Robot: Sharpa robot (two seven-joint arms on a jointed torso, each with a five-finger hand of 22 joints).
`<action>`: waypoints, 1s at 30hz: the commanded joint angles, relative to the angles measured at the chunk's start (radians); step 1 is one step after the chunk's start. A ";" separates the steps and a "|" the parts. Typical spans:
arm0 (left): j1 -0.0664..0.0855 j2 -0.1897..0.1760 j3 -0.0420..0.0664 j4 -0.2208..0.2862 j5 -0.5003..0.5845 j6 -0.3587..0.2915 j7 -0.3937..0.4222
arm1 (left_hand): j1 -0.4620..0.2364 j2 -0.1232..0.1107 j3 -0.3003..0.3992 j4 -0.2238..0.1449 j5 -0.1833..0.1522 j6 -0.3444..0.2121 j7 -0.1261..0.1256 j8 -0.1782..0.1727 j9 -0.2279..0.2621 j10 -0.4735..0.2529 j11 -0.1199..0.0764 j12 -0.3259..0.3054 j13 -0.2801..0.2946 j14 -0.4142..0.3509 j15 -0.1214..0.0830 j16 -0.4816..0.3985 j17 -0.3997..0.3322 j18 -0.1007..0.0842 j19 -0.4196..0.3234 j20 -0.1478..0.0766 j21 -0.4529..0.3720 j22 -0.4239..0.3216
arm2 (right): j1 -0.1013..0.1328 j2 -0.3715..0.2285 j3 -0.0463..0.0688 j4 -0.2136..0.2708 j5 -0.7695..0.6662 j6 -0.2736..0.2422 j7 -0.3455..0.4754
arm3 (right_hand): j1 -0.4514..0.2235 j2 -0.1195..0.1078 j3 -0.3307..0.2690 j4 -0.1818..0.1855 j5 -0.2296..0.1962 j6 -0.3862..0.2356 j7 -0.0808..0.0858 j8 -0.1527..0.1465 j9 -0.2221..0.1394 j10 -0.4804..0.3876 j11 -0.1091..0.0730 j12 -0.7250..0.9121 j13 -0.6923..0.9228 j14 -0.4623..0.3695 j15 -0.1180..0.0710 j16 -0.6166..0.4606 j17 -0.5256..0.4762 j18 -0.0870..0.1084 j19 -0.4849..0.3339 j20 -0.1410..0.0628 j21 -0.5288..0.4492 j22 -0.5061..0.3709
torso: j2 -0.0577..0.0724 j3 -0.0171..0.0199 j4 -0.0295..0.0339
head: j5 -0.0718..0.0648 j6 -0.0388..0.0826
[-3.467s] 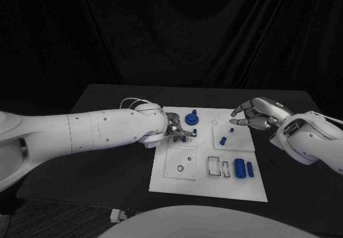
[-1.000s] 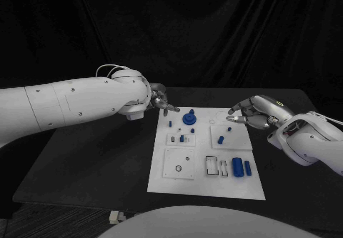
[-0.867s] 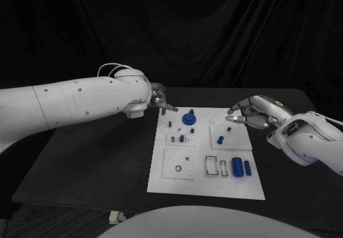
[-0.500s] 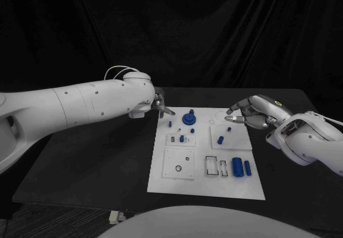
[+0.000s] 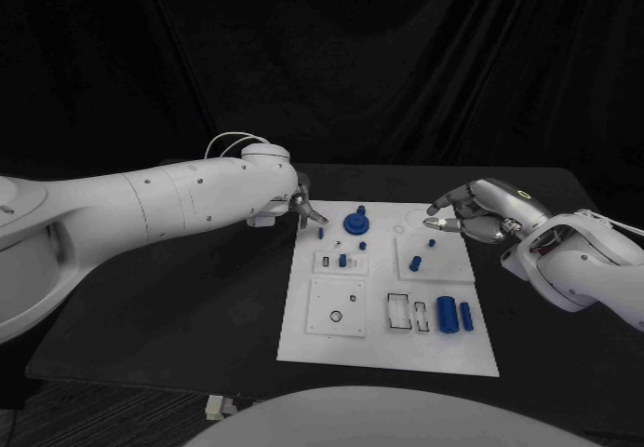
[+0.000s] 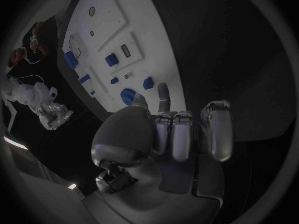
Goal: Assemble the parts on the task board
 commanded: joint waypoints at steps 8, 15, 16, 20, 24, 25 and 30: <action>-0.005 0.010 0.001 -0.002 -0.003 -0.034 0.029 | 0.002 -0.007 -0.003 0.002 -0.004 -0.011 0.003 -0.013 -0.003 0.097 0.005 0.003 0.262 0.102 -0.005 -0.007 0.254 -0.002 0.030 -0.005 -0.009 0.204 | -0.002 0.003 0.001 -0.005 -0.006 0.001 -0.007 | 0.002 0.008 -0.006 -0.003 0.003 0.004 0.000 -0.003 0.000 0.121 -0.013 -0.002 0.038 0.107 -0.004 0.003 0.263 0.003 0.015 0.000 0.003 0.208 | 0.000 0.0001 0.0003 | -0.002 0.000; -0.006 0.017 0.001 -0.008 -0.003 -0.033 0.036 | 0.003 -0.008 -0.002 0.004 -0.007 -0.015 0.005 -0.021 -0.005 0.097 0.007 0.003 0.262 0.100 -0.003 -0.012 0.249 -0.001 0.027 -0.003 -0.014 0.203 | -0.002 0.002 0.001 -0.007 -0.006 0.003 -0.009 | 0.003 0.008 -0.006 -0.003 0.003 0.004 0.000 -0.003 0.000 0.121 -0.013 -0.002 0.038 0.107 -0.004 0.003 0.263 0.003 0.015 0.000 0.004 0.208 | 0.000 -0.0001 0.0003 | -0.002 0.000; -0.006 0.018 0.001 -0.009 -0.003 -0.032 0.036 | 0.003 -0.008 -0.001 0.004 -0.007 -0.016 0.006 -0.023 -0.005 0.097 0.007 0.003 0.262 0.100 -0.003 -0.013 0.248 -0.001 0.027 -0.003 -0.014 0.203 | -0.002 0.002 0.001 -0.007 -0.006 0.003 -0.009 | 0.003 0.008 -0.006 -0.003 0.003 0.004 0.000 -0.003 0.000 0.121 -0.013 -0.002 0.038 0.107 -0.004 0.003 0.263 0.003 0.015 0.000 0.004 0.208 | 0.000 0.0001 0.0001 | -0.002 0.000; -0.007 0.023 0.001 -0.014 -0.003 -0.027 0.036 | 0.009 -0.009 0.002 0.002 -0.003 -0.018 0.007 -0.028 -0.006 0.097 0.009 0.003 0.262 0.100 -0.002 -0.014 0.248 0.000 0.026 -0.002 -0.016 0.203 | -0.002 0.002 0.001 -0.007 -0.006 0.003 -0.009 | 0.004 0.008 -0.005 -0.004 0.004 0.004 0.000 -0.003 0.000 0.121 -0.013 -0.002 0.038 0.107 -0.004 0.003 0.263 0.003 0.015 0.000 0.004 0.208 | 0.000 -0.0001 0.0000 | -0.002 0.000; -0.009 0.030 0.001 -0.023 -0.003 -0.021 0.035 | 0.012 -0.009 0.004 0.001 0.000 -0.018 0.008 -0.030 -0.007 0.097 0.009 0.003 0.262 0.099 -0.001 -0.014 0.247 0.000 0.026 -0.001 -0.016 0.203 | -0.002 0.002 0.001 -0.007 -0.006 0.003 -0.008 | 0.004 0.008 -0.005 -0.004 0.004 0.004 0.000 -0.003 0.000 0.121 -0.013 -0.002 0.038 0.107 -0.004 0.003 0.263 0.003 0.015 0.000 0.004 0.208 | 0.000 0.0002 0.0002 | -0.003 0.000; -0.010 0.031 0.001 -0.024 -0.003 -0.020 0.035 | 0.014 -0.009 0.005 0.000 0.002 -0.018 0.008 -0.032 -0.007 0.097 0.009 0.003 0.262 0.099 -0.001 -0.015 0.247 0.000 0.026 -0.001 -0.017 0.202 | -0.002 0.002 0.001 -0.007 -0.006 0.003 -0.008 | 0.005 0.008 -0.005 -0.004 0.005 0.004 0.000 -0.003 0.000 0.121 -0.013 -0.002 0.038 0.107 -0.004 0.003 0.263 0.002 0.016 0.000 0.004 0.208 | 0.000 0.0002 0.0001 | -0.003 0.000; -0.016 0.039 0.001 -0.034 -0.003 -0.012 0.034 | 0.020 -0.009 0.009 -0.003 0.010 -0.016 0.008 -0.036 -0.007 0.097 0.010 0.003 0.262 0.099 0.000 -0.014 0.247 0.000 0.025 0.000 -0.017 0.202 | -0.002 0.001 0.001 -0.007 -0.006 0.003 -0.008 | 0.005 0.008 -0.005 -0.004 0.005 0.004 0.000 -0.003 0.000 0.121 -0.013 -0.002 0.038 0.107 -0.004 0.003 0.263 0.002 0.016 0.000 0.004 0.208 | 0.000 0.0001 0.0001 | -0.002 0.000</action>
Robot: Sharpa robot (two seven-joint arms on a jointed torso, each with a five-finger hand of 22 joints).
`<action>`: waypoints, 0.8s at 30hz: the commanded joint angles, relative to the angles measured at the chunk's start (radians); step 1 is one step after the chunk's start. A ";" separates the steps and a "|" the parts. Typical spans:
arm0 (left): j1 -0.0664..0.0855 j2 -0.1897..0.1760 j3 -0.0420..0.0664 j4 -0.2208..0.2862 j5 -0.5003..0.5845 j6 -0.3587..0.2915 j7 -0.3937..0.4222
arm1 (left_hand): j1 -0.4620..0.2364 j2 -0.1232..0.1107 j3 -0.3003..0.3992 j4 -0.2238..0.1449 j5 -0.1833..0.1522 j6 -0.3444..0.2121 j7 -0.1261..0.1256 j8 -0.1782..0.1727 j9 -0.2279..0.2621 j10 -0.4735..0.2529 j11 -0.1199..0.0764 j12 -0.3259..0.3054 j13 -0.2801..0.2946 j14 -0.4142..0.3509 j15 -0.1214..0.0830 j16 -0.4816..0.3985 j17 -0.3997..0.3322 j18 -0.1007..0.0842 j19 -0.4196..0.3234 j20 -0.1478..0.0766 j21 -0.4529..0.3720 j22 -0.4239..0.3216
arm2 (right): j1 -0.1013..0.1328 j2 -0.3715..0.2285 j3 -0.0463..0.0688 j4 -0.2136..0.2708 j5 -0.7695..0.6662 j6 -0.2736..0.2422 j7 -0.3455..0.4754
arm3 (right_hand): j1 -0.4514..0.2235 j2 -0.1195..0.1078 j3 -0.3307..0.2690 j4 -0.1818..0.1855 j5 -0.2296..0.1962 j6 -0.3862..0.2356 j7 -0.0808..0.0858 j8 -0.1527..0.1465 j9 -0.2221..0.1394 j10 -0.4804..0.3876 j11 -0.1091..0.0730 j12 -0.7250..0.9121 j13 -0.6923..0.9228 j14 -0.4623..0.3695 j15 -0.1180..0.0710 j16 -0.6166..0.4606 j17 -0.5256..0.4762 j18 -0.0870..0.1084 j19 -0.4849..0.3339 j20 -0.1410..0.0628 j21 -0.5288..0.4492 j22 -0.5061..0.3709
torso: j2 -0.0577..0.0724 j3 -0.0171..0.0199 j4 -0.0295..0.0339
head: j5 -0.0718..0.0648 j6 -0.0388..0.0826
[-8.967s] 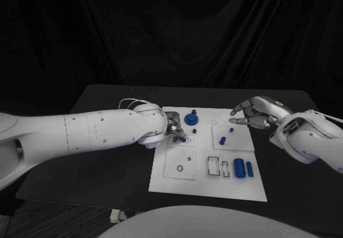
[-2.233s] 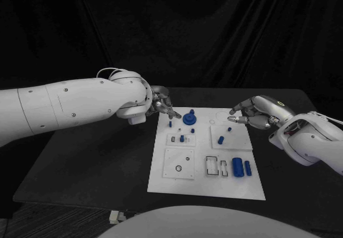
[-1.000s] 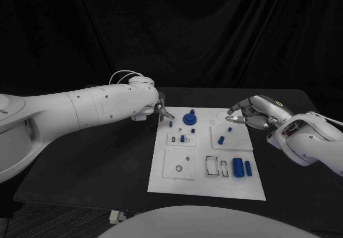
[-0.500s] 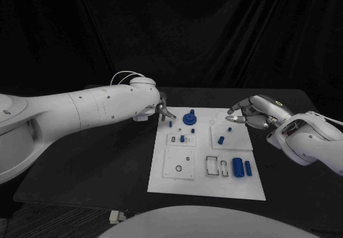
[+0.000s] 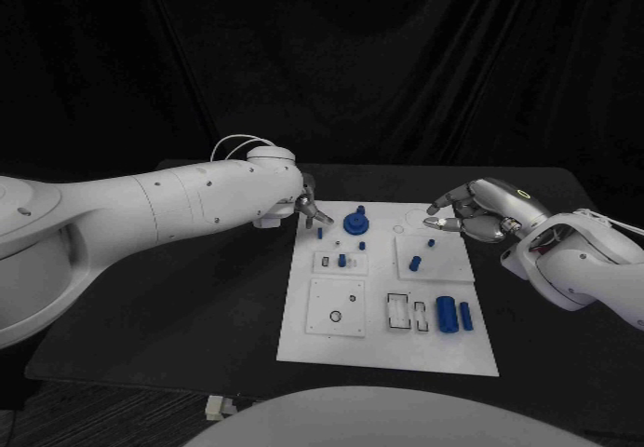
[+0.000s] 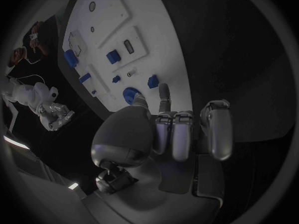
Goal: Assemble the parts on the task board
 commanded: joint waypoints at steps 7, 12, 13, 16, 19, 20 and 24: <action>-0.013 0.014 0.001 -0.011 -0.001 0.015 0.015 | 0.022 0.001 0.014 -0.005 0.020 0.001 0.001 -0.013 -0.001 0.101 0.007 0.003 0.262 0.099 0.000 -0.006 0.246 0.000 0.025 0.001 -0.006 0.202 | -0.002 -0.001 0.001 0.001 -0.006 0.000 -0.007 | 0.004 0.007 -0.003 -0.001 0.005 0.004 0.000 -0.003 0.000 0.121 -0.013 -0.002 0.039 0.107 -0.004 0.003 0.263 0.002 0.016 0.000 0.004 0.208 | 0.000 0.0001 0.0001 | -0.001 0.000; -0.015 0.018 0.001 -0.015 -0.001 0.015 0.015 | 0.033 -0.001 0.023 -0.011 0.047 0.004 0.002 -0.021 -0.001 0.101 0.007 0.003 0.262 0.099 0.001 -0.006 0.246 0.000 0.025 0.002 -0.006 0.203 | -0.002 0.000 0.001 -0.001 -0.006 0.001 -0.007 | 0.004 0.007 -0.003 -0.001 0.005 0.004 0.000 -0.003 0.000 0.121 -0.013 -0.002 0.039 0.107 -0.004 0.003 0.263 0.002 0.016 0.000 0.004 0.208 | 0.000 0.0001 0.0001 | -0.001 0.000; -0.015 0.019 0.001 -0.016 -0.001 0.016 0.015 | 0.033 -0.001 0.023 -0.011 0.047 0.004 0.002 -0.021 -0.001 0.101 0.007 0.003 0.262 0.099 0.001 -0.006 0.246 0.000 0.025 0.002 -0.006 0.203 | -0.002 0.000 0.001 -0.001 -0.006 0.001 -0.007 | 0.004 0.007 -0.003 -0.001 0.005 0.004 0.000 -0.003 0.000 0.121 -0.013 -0.002 0.039 0.107 -0.004 0.003 0.263 0.002 0.016 0.000 0.004 0.208 | 0.000 -0.0001 0.0000 | 0.000 0.000; -0.016 0.021 0.001 -0.018 -0.001 0.017 0.015 | 0.039 -0.002 0.027 -0.014 0.062 0.005 0.002 -0.025 -0.001 0.101 0.007 0.003 0.262 0.099 0.001 -0.006 0.246 0.000 0.025 0.002 -0.007 0.202 | -0.002 -0.001 0.001 -0.001 -0.006 0.001 -0.007 | 0.004 0.007 -0.003 -0.001 0.005 0.004 0.000 -0.003 0.000 0.121 -0.013 -0.002 0.039 0.107 -0.004 0.003 0.263 0.002 0.016 0.000 0.004 0.208 | 0.000 -0.0003 0.0001 | -0.001 0.000; -0.017 0.023 0.001 -0.020 -0.001 0.019 0.014 | 0.047 -0.003 0.033 -0.019 0.079 0.007 0.002 -0.030 0.000 0.101 0.007 0.003 0.262 0.099 0.001 -0.007 0.246 0.000 0.025 0.002 -0.007 0.202 | -0.002 -0.001 0.001 -0.001 -0.006 0.001 -0.007 | 0.004 0.007 -0.003 -0.001 0.005 0.004 0.000 -0.003 0.000 0.121 -0.013 -0.002 0.039 0.107 -0.004 0.003 0.263 0.002 0.016 0.000 0.004 0.208 | 0.000 0.0000 0.0000 | -0.002 0.000; -0.017 0.023 0.001 -0.021 -0.001 0.019 0.014 | 0.049 -0.004 0.035 -0.020 0.084 0.008 0.002 -0.031 0.000 0.101 0.007 0.003 0.262 0.099 0.001 -0.007 0.246 0.001 0.024 0.002 -0.008 0.202 | -0.002 -0.001 0.001 -0.001 -0.006 0.001 -0.007 | 0.004 0.007 -0.003 -0.001 0.005 0.004 0.000 -0.003 0.000 0.121 -0.013 -0.002 0.039 0.107 -0.004 0.003 0.263 0.002 0.016 0.000 0.004 0.208 | 0.000 -0.0002 0.0000 | -0.002 0.000; -0.018 0.024 0.001 -0.024 -0.001 0.022 0.012 | 0.066 -0.006 0.047 -0.032 0.112 0.011 0.000 -0.039 0.001 0.101 0.006 0.003 0.262 0.099 0.000 -0.006 0.246 0.000 0.024 0.002 -0.008 0.202 | -0.002 -0.001 0.001 -0.001 -0.006 0.001 -0.007 | 0.004 0.007 -0.003 -0.001 0.005 0.004 0.000 -0.003 0.000 0.121 -0.013 -0.002 0.039 0.107 -0.004 0.003 0.263 0.002 0.016 0.000 0.004 0.208 | 0.000 0.0001 0.0002 | -0.001 0.000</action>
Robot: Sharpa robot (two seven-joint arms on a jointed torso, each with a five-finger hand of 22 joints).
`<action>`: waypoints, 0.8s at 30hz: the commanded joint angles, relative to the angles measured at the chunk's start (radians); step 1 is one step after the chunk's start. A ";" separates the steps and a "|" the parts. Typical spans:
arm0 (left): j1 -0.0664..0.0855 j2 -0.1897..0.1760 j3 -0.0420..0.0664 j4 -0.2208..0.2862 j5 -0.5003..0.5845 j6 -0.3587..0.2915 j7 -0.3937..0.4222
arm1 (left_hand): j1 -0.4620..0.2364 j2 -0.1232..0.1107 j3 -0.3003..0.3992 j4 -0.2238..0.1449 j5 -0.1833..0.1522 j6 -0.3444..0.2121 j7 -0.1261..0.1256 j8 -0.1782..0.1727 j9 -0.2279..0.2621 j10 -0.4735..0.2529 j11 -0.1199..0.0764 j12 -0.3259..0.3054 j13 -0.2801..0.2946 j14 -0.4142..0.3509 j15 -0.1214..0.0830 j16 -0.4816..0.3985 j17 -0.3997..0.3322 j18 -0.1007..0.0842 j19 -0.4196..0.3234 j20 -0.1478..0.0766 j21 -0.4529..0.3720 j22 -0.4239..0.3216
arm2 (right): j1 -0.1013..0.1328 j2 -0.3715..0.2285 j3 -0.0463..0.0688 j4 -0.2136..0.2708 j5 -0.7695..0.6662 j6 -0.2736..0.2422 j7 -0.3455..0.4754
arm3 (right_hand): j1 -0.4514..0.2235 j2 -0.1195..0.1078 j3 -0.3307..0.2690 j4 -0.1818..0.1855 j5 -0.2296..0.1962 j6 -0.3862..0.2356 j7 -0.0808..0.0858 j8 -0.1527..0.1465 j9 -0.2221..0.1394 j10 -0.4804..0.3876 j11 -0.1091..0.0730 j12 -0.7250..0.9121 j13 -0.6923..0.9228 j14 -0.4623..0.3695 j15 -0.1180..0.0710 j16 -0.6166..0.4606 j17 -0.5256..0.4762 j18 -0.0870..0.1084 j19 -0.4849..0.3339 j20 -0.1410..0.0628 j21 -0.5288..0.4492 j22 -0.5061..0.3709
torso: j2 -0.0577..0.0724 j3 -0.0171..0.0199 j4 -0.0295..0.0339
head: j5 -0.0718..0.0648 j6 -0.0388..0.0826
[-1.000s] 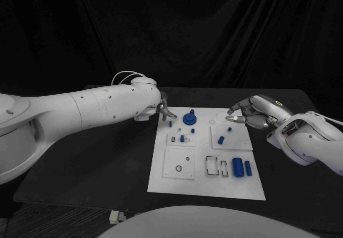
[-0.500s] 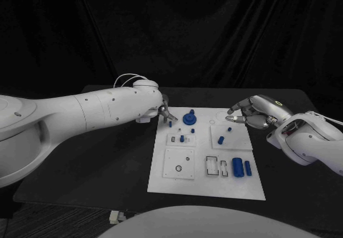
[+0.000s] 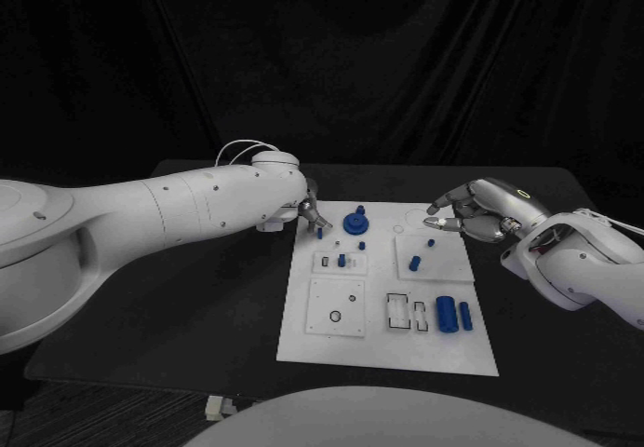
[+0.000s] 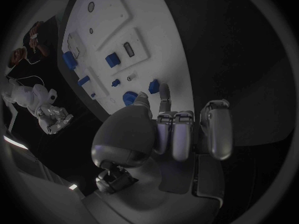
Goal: Assemble the parts on the task board
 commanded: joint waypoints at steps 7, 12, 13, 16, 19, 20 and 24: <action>-0.006 0.007 0.001 -0.004 0.006 0.018 0.010 | 0.041 0.002 0.031 -0.021 0.019 0.014 -0.004 -0.011 0.002 0.106 -0.003 0.000 0.260 0.099 -0.002 -0.003 0.246 0.000 0.025 0.000 -0.003 0.203 | -0.002 0.000 0.001 0.000 -0.006 0.001 -0.007 | 0.002 0.005 -0.003 -0.001 0.005 0.004 0.000 -0.003 0.000 0.121 -0.012 -0.006 0.039 0.107 -0.004 0.003 0.263 0.002 0.016 0.000 0.004 0.208 | 0.000 0.0000 0.0000 | 0.001 0.000; -0.008 0.011 0.001 -0.007 0.010 0.016 0.009 | 0.052 -0.001 0.043 -0.029 0.031 0.017 -0.005 -0.015 0.003 0.106 -0.005 0.000 0.260 0.100 -0.004 -0.001 0.248 0.000 0.026 -0.001 -0.001 0.203 | -0.002 0.001 0.001 -0.001 -0.006 0.002 -0.007 | 0.002 0.005 -0.003 -0.001 0.005 0.004 0.000 -0.003 0.000 0.121 -0.012 -0.006 0.039 0.107 -0.004 0.003 0.263 0.002 0.016 0.000 0.004 0.208 | 0.000 0.0000 0.0001 | 0.000 0.000; -0.008 0.012 0.001 -0.008 0.011 0.017 0.009 | 0.053 -0.001 0.044 -0.030 0.033 0.017 -0.006 -0.015 0.003 0.106 -0.005 0.000 0.260 0.100 -0.004 0.000 0.248 0.000 0.026 -0.001 -0.001 0.203 | -0.002 0.001 0.001 -0.001 -0.006 0.002 -0.007 | 0.002 0.005 -0.003 -0.001 0.005 0.004 0.000 -0.003 0.000 0.121 -0.012 -0.006 0.039 0.107 -0.004 0.003 0.263 0.002 0.016 0.000 0.004 0.208 | 0.000 0.0001 0.0003 | 0.001 0.000; -0.009 0.013 0.001 -0.009 0.012 0.018 0.009 | 0.053 -0.001 0.045 -0.030 0.034 0.018 -0.006 -0.015 0.003 0.106 -0.005 0.000 0.260 0.100 -0.004 0.000 0.249 0.000 0.026 -0.001 -0.002 0.203 | -0.002 0.001 0.001 -0.001 -0.006 0.002 -0.007 | 0.005 0.004 -0.003 -0.002 0.009 0.004 0.000 -0.003 0.000 0.121 -0.012 -0.006 0.039 0.107 -0.004 0.003 0.263 0.003 0.015 0.000 0.003 0.207 | 0.000 0.0002 0.0005 | -0.001 0.000; -0.009 0.014 0.001 -0.010 0.012 0.019 0.009 | 0.054 -0.001 0.046 -0.030 0.035 0.020 -0.006 -0.015 0.003 0.106 -0.005 0.000 0.260 0.100 -0.004 0.001 0.250 0.000 0.026 -0.001 -0.001 0.203 | -0.002 0.002 0.001 -0.003 -0.006 0.002 -0.007 | 0.005 0.004 -0.003 -0.002 0.009 0.004 0.000 -0.003 0.000 0.121 -0.012 -0.006 0.039 0.107 -0.004 0.003 0.263 0.003 0.015 0.000 0.003 0.207 | 0.000 0.0002 0.0003 | 0.000 0.000; -0.009 0.014 0.001 -0.010 0.012 0.020 0.009 | 0.054 -0.001 0.046 -0.030 0.035 0.020 -0.006 -0.015 0.003 0.106 -0.005 0.000 0.260 0.100 -0.004 0.001 0.250 0.000 0.026 -0.001 -0.001 0.203 | -0.002 0.002 0.001 -0.003 -0.006 0.002 -0.007 | 0.005 0.004 -0.003 -0.002 0.009 0.004 0.000 -0.003 0.000 0.121 -0.012 -0.006 0.039 0.107 -0.004 0.003 0.263 0.003 0.015 0.000 0.003 0.207 | 0.000 0.0002 0.0003 | 0.000 0.000; -0.009 0.015 0.001 -0.011 0.012 0.020 0.009 | 0.056 -0.001 0.050 -0.032 0.038 0.024 -0.007 -0.014 0.005 0.106 -0.006 0.000 0.260 0.100 -0.005 0.000 0.249 0.000 0.025 -0.002 -0.003 0.203 | -0.002 0.003 0.001 -0.005 -0.006 0.003 -0.007 | 0.005 0.004 -0.003 -0.002 0.009 0.004 0.000 -0.003 0.000 0.121 -0.012 -0.006 0.039 0.107 -0.004 0.003 0.263 0.003 0.015 0.000 0.003 0.207 | 0.000 -0.0001 -0.0003 | 0.002 0.000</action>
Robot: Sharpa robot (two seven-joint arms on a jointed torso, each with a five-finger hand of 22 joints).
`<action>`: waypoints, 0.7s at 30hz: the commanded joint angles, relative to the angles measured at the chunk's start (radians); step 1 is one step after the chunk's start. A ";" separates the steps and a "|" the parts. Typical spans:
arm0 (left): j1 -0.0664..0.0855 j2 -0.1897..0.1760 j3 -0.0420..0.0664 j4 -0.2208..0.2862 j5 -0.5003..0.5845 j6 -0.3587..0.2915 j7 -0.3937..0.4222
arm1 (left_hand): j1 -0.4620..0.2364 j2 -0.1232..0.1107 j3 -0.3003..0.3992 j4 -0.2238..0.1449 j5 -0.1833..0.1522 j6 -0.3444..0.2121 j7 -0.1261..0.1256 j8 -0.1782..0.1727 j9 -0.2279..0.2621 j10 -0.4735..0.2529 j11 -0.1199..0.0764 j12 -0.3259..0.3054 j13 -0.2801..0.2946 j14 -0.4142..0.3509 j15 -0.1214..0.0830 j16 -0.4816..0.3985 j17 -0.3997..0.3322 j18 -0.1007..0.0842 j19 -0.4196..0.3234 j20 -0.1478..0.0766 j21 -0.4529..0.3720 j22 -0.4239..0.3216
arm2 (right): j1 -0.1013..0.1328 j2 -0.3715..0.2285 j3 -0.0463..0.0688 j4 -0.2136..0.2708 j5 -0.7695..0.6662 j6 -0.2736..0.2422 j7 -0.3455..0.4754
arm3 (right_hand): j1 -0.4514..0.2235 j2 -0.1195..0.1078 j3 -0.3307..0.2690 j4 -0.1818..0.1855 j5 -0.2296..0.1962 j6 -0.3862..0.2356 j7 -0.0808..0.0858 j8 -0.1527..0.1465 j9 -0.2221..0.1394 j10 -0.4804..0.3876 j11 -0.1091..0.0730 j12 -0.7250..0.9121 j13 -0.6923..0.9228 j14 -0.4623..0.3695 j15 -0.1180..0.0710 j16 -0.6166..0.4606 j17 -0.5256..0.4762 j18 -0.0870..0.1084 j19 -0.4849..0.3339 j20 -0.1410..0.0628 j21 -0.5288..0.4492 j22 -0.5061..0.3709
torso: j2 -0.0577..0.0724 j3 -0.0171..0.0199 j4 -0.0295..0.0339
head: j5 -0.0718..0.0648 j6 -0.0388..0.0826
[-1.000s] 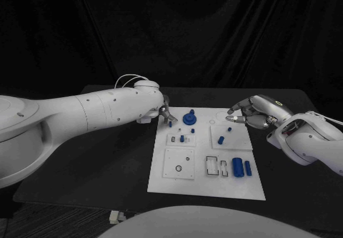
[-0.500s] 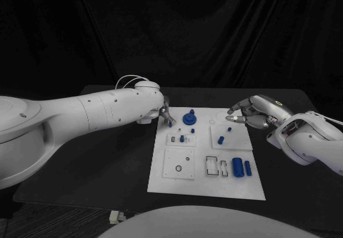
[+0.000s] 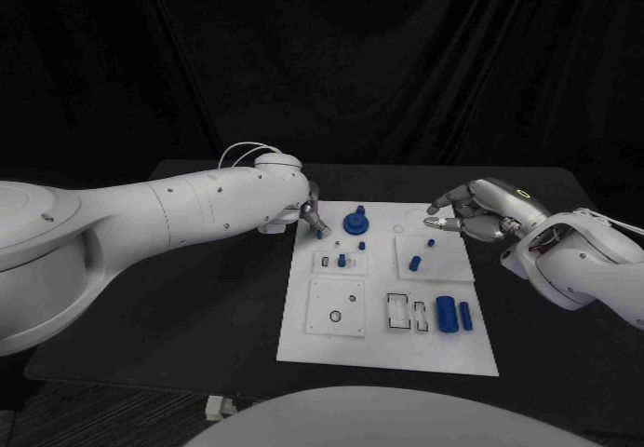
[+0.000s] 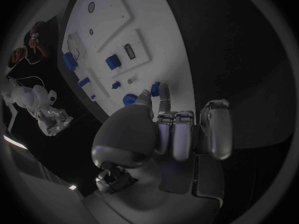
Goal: Assemble the parts on the task board
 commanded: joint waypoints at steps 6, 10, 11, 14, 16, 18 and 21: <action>-0.002 0.004 0.001 -0.001 0.009 0.013 0.010 | 0.016 -0.003 0.020 -0.005 0.018 0.015 -0.002 -0.004 0.003 0.106 -0.007 -0.005 0.261 0.102 -0.008 0.001 0.250 0.000 0.026 -0.003 -0.001 0.203 | -0.002 0.003 0.001 -0.004 -0.006 0.005 -0.006 | 0.007 0.004 -0.003 -0.002 0.003 0.004 0.000 -0.003 0.000 0.122 -0.011 -0.003 0.039 0.107 -0.004 0.003 0.263 0.003 0.016 0.000 0.004 0.208 | 0.000 -0.0002 -0.0005 | 0.006 0.000; -0.002 0.005 0.001 -0.002 0.009 0.015 0.010 | 0.029 -0.009 0.040 -0.015 0.051 0.024 -0.007 -0.004 0.008 0.106 -0.011 -0.005 0.261 0.102 -0.011 0.002 0.251 0.000 0.027 -0.006 0.000 0.203 | -0.002 0.005 0.001 -0.006 -0.006 0.006 -0.006 | 0.007 0.004 -0.003 -0.002 0.003 0.004 0.000 -0.003 0.000 0.122 -0.010 -0.003 0.039 0.107 -0.004 0.003 0.263 0.003 0.015 0.000 0.002 0.207 | 0.000 0.0000 0.0001 | 0.005 0.000; -0.002 0.005 0.001 -0.002 0.009 0.015 0.010 | 0.039 -0.012 0.050 -0.024 0.069 0.025 -0.009 -0.006 0.009 0.106 -0.013 -0.005 0.261 0.103 -0.013 0.003 0.252 0.000 0.027 -0.007 0.001 0.204 | -0.002 0.006 0.001 -0.006 -0.006 0.006 -0.006 | 0.007 0.004 -0.003 -0.002 0.003 0.004 0.000 -0.003 0.000 0.122 -0.010 -0.003 0.039 0.107 -0.004 0.003 0.263 0.003 0.015 0.000 0.002 0.207 | 0.000 0.0001 -0.0001 | 0.005 0.000; -0.002 0.004 0.001 -0.001 0.015 0.015 0.010 | 0.078 -0.024 0.099 -0.055 0.079 0.024 -0.013 -0.012 0.011 0.106 -0.017 -0.005 0.261 0.103 -0.016 0.003 0.252 0.000 0.027 -0.011 0.000 0.203 | -0.002 0.007 0.001 -0.007 -0.006 0.007 -0.006 | 0.007 0.004 -0.003 -0.002 0.003 0.004 0.000 -0.003 0.000 0.122 -0.010 -0.003 0.039 0.107 -0.004 0.003 0.263 0.003 0.015 0.000 0.002 0.207 | 0.000 0.0002 0.0002 | 0.005 0.000; -0.002 0.004 0.001 -0.002 0.027 0.015 0.010 | 0.087 -0.030 0.120 -0.066 0.080 0.023 -0.013 -0.015 0.012 0.106 -0.017 -0.005 0.261 0.102 -0.017 0.002 0.251 0.000 0.027 -0.012 0.000 0.203 | -0.002 0.007 0.001 -0.008 -0.006 0.008 -0.006 | 0.007 0.004 -0.003 -0.002 0.003 0.004 0.000 -0.003 0.000 0.122 -0.010 -0.003 0.039 0.107 -0.004 0.003 0.263 0.003 0.015 0.000 0.002 0.207 | 0.000 0.0002 0.0001 | 0.006 0.000; -0.002 0.003 0.001 -0.002 0.042 0.014 0.008 | 0.101 -0.042 0.157 -0.080 0.092 0.021 -0.012 -0.020 0.012 0.106 -0.017 -0.005 0.261 0.102 -0.017 0.001 0.250 0.000 0.028 -0.013 -0.001 0.203 | -0.002 0.007 0.001 -0.008 -0.006 0.008 -0.006 | 0.007 0.004 -0.003 -0.002 0.003 0.004 0.000 -0.003 0.000 0.122 -0.010 -0.003 0.039 0.107 -0.004 0.003 0.263 0.003 0.015 0.000 0.002 0.207 | 0.000 0.0001 0.0001 | 0.006 0.000; -0.003 0.002 0.001 0.000 0.061 0.013 0.004 | 0.100 -0.074 0.238 -0.102 0.114 0.021 -0.010 -0.026 0.015 0.106 -0.013 -0.005 0.261 0.102 -0.016 0.002 0.250 -0.001 0.028 -0.011 -0.001 0.203 | -0.002 0.007 0.001 -0.008 -0.006 0.009 -0.006 | 0.007 0.004 -0.003 -0.002 0.003 0.004 0.000 -0.003 0.000 0.122 -0.010 -0.003 0.039 0.107 -0.004 0.003 0.263 0.003 0.015 0.000 0.002 0.207 | 0.000 0.0000 0.0000 | 0.006 0.000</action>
